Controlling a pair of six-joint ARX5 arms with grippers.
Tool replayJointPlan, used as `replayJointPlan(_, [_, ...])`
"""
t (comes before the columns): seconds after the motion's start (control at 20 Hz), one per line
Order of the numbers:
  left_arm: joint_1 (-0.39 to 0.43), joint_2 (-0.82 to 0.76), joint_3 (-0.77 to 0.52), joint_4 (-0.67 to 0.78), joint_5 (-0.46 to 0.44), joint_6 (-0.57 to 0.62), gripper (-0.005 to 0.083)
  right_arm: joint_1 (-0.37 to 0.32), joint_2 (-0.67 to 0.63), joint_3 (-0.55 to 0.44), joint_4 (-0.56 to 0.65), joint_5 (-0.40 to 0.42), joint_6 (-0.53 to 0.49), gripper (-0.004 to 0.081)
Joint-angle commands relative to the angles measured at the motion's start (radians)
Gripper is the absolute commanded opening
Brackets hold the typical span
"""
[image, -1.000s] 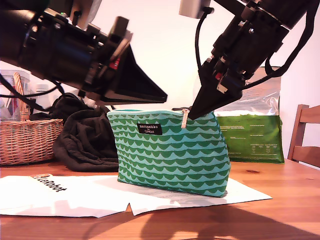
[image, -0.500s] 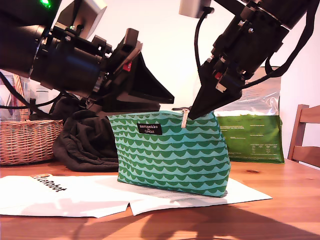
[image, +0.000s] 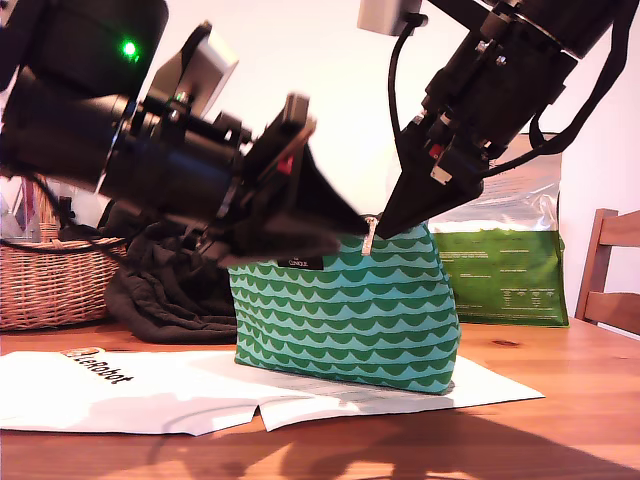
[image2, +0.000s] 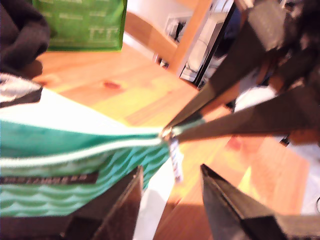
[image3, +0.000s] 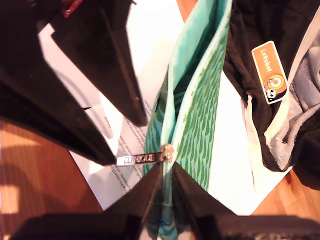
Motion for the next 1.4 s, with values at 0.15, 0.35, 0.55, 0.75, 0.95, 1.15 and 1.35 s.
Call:
replayJointPlan(0.15, [-0.003,0.032,0.023,0.027,0.015,-0.029,0.0319,0.002,0.018,-0.003,0.008,-0.005,0.004,-0.001])
replayJointPlan(0.35, [-0.006,0.07,0.053,0.026,0.04,-0.032,0.0277,0.002,0.018,-0.003,0.008,-0.005,0.004,-0.001])
replayJointPlan(0.55, [-0.008,0.081,0.077,-0.007,0.039,-0.04,0.0167,0.002,0.018,-0.003,0.007,-0.005,0.004,-0.001])
replayJointPlan(0.75, [-0.008,0.081,0.077,-0.008,0.082,-0.051,-0.0011,0.002,0.018,-0.003,0.007,-0.005,0.004,-0.001])
replayJointPlan(0.95, [-0.006,0.081,0.078,-0.027,0.15,-0.086,-0.0018,0.002,0.018,-0.003,0.006,-0.005,0.004,-0.001])
replayJointPlan(1.15, [0.02,0.081,0.078,-0.028,0.229,-0.144,-0.0018,0.002,0.018,-0.003,0.005,-0.004,0.004,-0.001])
replayJointPlan(1.35, [0.064,0.08,0.078,-0.02,0.324,-0.272,-0.0018,0.002,0.018,-0.003,-0.006,0.005,0.003,-0.0011])
